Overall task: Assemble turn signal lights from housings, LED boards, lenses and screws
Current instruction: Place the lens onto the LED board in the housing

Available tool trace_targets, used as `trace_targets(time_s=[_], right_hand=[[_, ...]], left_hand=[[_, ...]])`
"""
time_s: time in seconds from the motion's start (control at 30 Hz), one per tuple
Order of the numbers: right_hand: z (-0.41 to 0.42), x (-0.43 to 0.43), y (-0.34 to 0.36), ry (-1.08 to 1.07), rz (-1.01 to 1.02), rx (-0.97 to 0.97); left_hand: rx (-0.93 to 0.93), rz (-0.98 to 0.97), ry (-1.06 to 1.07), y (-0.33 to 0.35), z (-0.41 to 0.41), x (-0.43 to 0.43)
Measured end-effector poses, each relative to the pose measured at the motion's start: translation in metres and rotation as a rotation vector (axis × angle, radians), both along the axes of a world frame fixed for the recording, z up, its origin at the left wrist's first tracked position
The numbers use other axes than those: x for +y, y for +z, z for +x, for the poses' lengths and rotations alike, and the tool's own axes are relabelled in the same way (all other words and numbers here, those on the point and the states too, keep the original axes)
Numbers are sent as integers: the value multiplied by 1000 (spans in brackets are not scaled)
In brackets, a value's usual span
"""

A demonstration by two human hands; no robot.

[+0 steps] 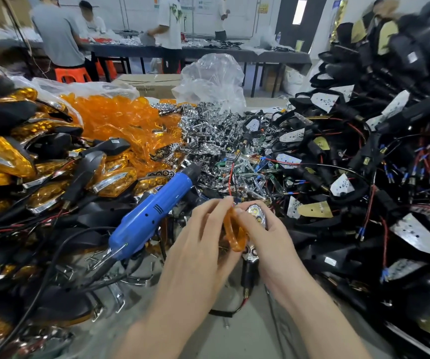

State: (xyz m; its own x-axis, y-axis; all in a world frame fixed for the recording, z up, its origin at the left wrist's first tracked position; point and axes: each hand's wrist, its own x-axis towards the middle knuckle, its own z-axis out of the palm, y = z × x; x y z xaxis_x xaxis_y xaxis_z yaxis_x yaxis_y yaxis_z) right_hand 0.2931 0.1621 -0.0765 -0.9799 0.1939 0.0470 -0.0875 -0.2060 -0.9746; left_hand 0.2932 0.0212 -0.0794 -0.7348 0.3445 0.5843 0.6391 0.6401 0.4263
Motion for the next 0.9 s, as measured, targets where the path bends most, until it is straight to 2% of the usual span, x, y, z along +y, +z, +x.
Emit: trace_targets(time_s=[0.1,0.2,0.27,0.4,0.67,0.9], right_hand=[[2,-2,3,29,-42,-3],[1,1,9,75,-206,-81],[0,5,12,125,-348,-120],[-3,15,11,128,-543,-47],[2,25,12,73,-665,34],[5,23,16,74,-658,73]], left_hand=[[-57,144,-35,-1,2,1],[-191,357,-84,-2,4,1],[-212,447,-71,-2,4,0],[-252,560,-113,1,5,-2],[-378,478,-247,5,14,5],[-382,428,-213,3,12,5]])
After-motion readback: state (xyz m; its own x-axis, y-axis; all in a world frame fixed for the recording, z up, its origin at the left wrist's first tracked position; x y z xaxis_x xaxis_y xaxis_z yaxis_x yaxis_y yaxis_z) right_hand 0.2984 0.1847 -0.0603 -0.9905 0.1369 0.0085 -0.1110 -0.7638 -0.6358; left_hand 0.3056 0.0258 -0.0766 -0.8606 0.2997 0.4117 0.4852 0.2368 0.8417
